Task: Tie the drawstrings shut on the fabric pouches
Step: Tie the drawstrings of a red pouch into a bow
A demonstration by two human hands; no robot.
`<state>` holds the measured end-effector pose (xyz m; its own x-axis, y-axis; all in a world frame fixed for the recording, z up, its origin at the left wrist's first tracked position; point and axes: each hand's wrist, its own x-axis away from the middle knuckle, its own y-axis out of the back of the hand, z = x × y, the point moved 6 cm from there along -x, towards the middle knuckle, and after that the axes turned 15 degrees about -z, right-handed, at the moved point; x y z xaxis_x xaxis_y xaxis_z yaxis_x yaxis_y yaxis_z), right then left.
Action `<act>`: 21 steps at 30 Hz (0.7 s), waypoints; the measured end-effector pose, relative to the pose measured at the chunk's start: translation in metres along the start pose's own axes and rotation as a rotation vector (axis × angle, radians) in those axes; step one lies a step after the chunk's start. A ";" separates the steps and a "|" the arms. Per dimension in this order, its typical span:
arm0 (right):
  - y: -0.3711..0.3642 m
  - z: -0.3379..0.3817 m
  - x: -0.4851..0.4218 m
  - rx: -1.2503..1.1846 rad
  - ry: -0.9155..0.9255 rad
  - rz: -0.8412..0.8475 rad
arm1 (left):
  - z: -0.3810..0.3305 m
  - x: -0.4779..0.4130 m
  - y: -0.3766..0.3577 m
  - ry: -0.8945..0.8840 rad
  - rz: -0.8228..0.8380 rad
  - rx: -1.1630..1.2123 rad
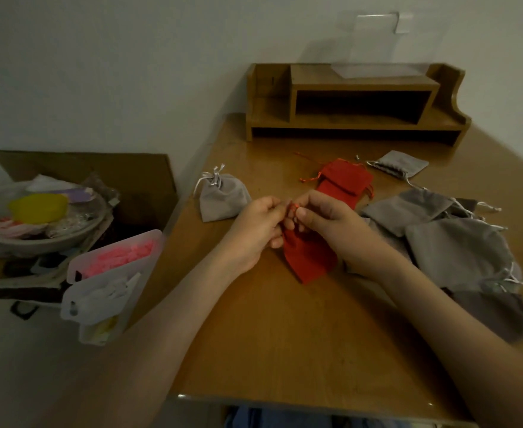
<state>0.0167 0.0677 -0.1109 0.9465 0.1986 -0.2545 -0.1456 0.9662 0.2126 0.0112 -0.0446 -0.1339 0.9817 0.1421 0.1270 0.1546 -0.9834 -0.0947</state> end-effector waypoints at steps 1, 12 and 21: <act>-0.001 0.001 0.001 -0.010 0.009 0.003 | 0.001 -0.001 0.001 -0.009 -0.015 -0.002; 0.000 0.002 0.000 0.087 0.093 -0.108 | -0.004 0.005 0.001 -0.264 -0.002 -0.207; 0.000 -0.002 -0.003 0.139 0.100 -0.047 | -0.012 0.011 -0.001 -0.490 -0.037 -0.406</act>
<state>0.0138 0.0672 -0.1123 0.9169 0.1756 -0.3584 -0.0539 0.9443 0.3246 0.0207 -0.0432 -0.1207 0.9283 0.1170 -0.3529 0.2290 -0.9277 0.2948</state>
